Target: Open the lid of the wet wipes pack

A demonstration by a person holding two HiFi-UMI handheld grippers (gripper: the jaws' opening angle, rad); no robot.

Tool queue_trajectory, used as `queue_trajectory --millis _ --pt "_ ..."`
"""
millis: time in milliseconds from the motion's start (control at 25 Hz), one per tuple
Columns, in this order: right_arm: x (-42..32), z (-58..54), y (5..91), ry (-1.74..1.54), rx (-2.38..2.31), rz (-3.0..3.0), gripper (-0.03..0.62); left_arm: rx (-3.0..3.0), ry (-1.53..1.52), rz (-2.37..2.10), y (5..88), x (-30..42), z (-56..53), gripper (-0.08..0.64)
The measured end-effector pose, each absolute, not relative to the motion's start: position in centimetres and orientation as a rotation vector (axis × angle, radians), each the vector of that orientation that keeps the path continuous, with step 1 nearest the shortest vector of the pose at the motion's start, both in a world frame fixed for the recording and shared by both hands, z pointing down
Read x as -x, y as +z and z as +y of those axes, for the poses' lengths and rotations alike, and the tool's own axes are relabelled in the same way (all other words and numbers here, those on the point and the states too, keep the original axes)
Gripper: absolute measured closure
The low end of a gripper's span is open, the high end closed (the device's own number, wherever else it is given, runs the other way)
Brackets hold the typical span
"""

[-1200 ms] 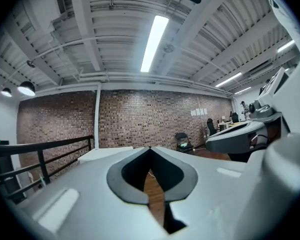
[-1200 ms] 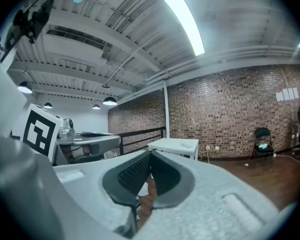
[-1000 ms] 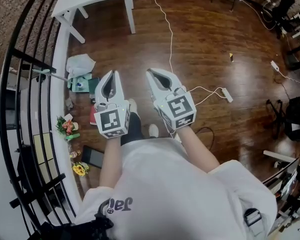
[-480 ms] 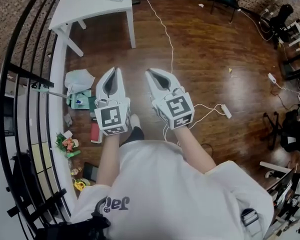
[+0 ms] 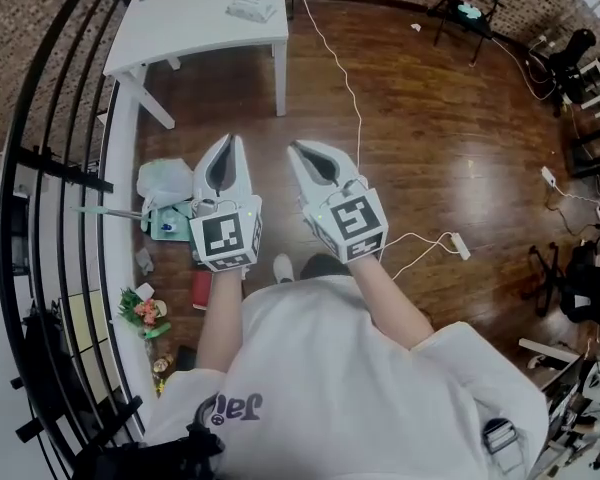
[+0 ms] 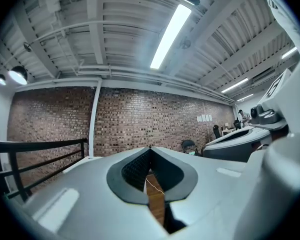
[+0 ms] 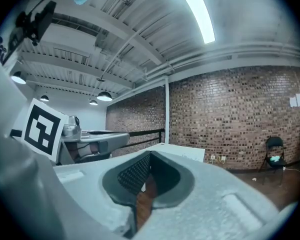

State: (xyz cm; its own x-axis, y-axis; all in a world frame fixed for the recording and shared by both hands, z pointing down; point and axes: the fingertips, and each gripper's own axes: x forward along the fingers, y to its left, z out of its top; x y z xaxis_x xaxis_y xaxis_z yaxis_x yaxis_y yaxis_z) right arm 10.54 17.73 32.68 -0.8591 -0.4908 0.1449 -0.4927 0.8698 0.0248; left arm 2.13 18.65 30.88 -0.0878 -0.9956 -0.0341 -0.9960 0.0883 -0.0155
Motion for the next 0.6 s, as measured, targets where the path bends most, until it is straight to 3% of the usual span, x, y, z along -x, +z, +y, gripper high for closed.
queue_trajectory --millis 600 --pt "-1.9 1.6 35.4 0.061 -0.659 -2.904 0.604 2.052 -0.038 2.401 34.3 6.5 3.3 0.545"
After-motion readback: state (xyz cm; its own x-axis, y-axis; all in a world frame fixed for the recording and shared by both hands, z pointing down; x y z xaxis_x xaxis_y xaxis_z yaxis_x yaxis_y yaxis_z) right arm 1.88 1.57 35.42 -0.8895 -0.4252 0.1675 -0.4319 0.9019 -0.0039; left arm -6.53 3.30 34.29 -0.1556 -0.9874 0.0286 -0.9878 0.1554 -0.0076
